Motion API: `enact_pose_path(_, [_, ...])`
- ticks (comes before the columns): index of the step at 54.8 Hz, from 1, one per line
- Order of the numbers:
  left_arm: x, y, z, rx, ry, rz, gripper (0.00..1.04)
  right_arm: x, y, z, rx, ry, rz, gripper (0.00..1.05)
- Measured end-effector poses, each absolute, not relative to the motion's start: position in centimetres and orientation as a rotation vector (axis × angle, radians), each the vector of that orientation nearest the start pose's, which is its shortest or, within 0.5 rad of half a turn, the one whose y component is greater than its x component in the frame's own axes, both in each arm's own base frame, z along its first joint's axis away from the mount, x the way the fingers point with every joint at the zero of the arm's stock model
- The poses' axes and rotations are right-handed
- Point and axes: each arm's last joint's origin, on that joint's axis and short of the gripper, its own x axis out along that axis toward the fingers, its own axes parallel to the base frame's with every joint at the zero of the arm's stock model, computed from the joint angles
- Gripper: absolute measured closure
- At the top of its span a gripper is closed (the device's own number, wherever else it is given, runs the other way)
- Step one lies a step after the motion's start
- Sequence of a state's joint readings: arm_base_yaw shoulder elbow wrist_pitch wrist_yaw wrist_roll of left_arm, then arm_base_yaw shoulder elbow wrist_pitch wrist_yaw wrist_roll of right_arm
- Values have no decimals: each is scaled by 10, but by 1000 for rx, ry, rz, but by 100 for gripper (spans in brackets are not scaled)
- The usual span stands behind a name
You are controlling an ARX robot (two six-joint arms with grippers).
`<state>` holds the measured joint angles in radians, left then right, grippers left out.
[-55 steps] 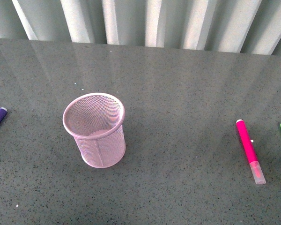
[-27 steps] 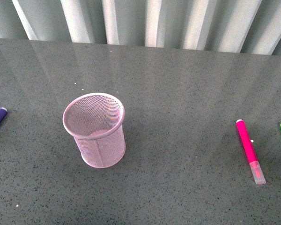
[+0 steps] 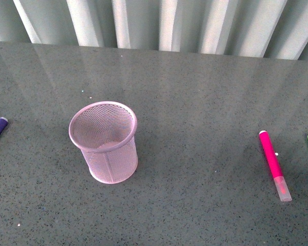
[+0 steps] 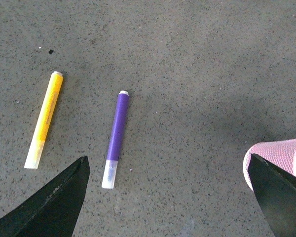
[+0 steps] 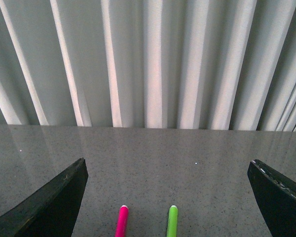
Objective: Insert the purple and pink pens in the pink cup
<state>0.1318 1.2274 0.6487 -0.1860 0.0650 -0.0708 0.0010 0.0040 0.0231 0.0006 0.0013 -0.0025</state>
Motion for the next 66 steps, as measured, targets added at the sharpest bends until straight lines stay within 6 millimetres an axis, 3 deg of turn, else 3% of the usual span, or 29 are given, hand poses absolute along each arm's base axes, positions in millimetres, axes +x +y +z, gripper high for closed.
enact_pose_path(12, [292,53,183,-82,883,105,7,96,0,171,-2,-20,-1,7])
enact_pose_path(28, [324,62,161,2,1039,3,7,96,0,171,-2,-20,-1,7])
enact_pose_path(41, [335,57,135,7,1138,-73,7,96,0,171,-2,-20,0,7])
enact_pose_path(66, [349,44,103,30,1199,-126,7,96,0,171,-2,-20,0,7])
